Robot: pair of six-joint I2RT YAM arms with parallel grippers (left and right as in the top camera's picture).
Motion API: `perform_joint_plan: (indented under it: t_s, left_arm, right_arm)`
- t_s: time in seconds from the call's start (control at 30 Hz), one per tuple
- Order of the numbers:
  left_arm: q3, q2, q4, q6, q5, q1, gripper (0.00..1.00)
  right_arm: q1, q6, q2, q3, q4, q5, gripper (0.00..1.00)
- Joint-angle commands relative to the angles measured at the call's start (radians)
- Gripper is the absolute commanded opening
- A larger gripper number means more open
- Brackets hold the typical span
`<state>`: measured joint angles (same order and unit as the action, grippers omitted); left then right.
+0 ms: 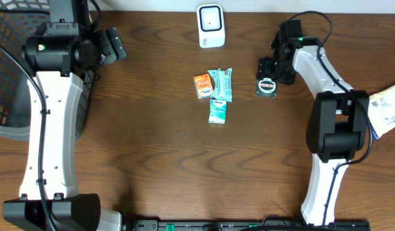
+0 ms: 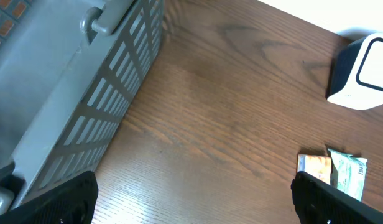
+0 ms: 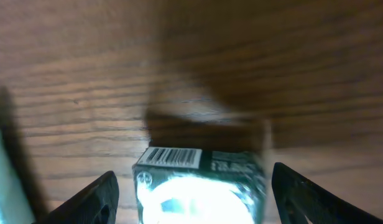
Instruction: Scan the item barcode
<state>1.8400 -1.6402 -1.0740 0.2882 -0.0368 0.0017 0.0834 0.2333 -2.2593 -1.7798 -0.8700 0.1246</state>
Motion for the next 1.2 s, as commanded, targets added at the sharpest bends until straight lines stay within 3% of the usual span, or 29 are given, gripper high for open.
perform_joint_plan:
  t_s: [0.0, 0.2, 0.43, 0.63, 0.9, 1.17]
  left_arm:
    - [0.003, 0.000, -0.002, 0.002, -0.016, -0.001, 0.98]
    - [0.003, 0.000, -0.002, 0.002, -0.016, -0.001, 0.98]
    - [0.003, 0.000, -0.002, 0.002, -0.016, -0.001, 0.98]
    - [0.003, 0.000, -0.002, 0.002, -0.016, -0.001, 0.98]
    - [0.003, 0.000, -0.002, 0.002, -0.016, -0.001, 0.98]
    - [0.003, 0.000, -0.002, 0.002, -0.016, -0.001, 0.98]
  right_arm:
    - [0.005, -0.010, -0.038, -0.005, -0.002, 0.013, 0.73]
    - [0.010, -0.010, -0.074, -0.004, -0.001, 0.043, 0.68]
    - [0.014, -0.010, -0.074, -0.005, -0.043, 0.043, 0.42]
    - [0.008, -0.010, -0.046, -0.029, -0.090, 0.069, 0.42]
    - [-0.035, -0.039, 0.022, -0.094, -0.119, 0.395, 0.44]
    - [-0.101, -0.224, 0.041, -0.097, -0.118, 0.950, 0.43]
